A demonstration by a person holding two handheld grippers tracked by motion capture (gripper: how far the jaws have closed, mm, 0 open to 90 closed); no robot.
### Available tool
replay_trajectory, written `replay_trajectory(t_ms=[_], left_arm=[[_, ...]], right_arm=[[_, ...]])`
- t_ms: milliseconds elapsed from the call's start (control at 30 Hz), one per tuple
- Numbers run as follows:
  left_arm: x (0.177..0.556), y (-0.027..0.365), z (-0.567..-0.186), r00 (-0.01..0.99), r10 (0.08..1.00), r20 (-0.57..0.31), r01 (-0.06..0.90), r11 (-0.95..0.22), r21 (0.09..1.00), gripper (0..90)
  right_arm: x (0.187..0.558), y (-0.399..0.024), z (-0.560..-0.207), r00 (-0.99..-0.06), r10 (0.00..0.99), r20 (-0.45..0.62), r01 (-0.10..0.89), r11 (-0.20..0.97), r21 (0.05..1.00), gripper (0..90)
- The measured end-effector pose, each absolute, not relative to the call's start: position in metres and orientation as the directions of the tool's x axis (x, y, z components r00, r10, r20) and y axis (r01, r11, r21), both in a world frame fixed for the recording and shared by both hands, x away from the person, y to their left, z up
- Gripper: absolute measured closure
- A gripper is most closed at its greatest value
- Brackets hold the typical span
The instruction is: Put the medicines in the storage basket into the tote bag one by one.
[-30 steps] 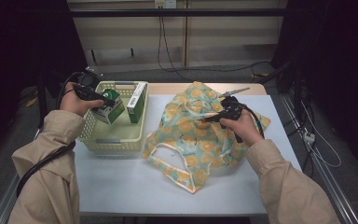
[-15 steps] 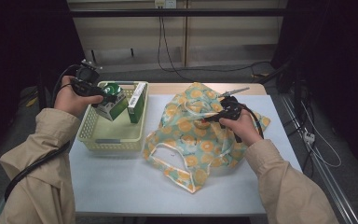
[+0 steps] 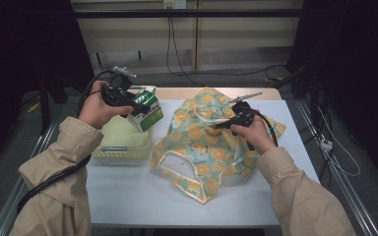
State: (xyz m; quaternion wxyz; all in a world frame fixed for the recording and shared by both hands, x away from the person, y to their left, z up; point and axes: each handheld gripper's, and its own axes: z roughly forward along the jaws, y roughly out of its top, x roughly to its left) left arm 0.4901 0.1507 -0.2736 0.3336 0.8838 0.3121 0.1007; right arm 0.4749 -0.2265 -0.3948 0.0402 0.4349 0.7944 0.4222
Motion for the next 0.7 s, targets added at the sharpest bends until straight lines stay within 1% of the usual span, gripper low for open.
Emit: replay_trajectory(t_ms=[233,467,633,700], left_arm=[[0.475,0.123,-0.278,0.836,0.548,-0.032,0.426,-0.61,0.668,23.3],[0.455,0.087,-0.288,0.891,0.453,-0.036,0.352,-0.638,0.685,23.2],[0.442,0.057,-0.305,0.919,0.393,-0.023,0.305,-0.675,0.672,23.1],[0.439,0.046,-0.317,0.923,0.383,-0.028,0.303,-0.681,0.667,23.1]], right_arm=[[0.477,-0.226,-0.395,-0.611,0.733,0.299,0.657,0.258,0.708,90.0],[0.478,-0.224,-0.39,-0.613,0.736,0.289,0.645,0.255,0.72,90.0],[0.477,-0.226,-0.387,-0.609,0.74,0.285,0.641,0.248,0.726,90.0],[0.476,-0.226,-0.385,-0.61,0.741,0.281,0.637,0.247,0.73,90.0]])
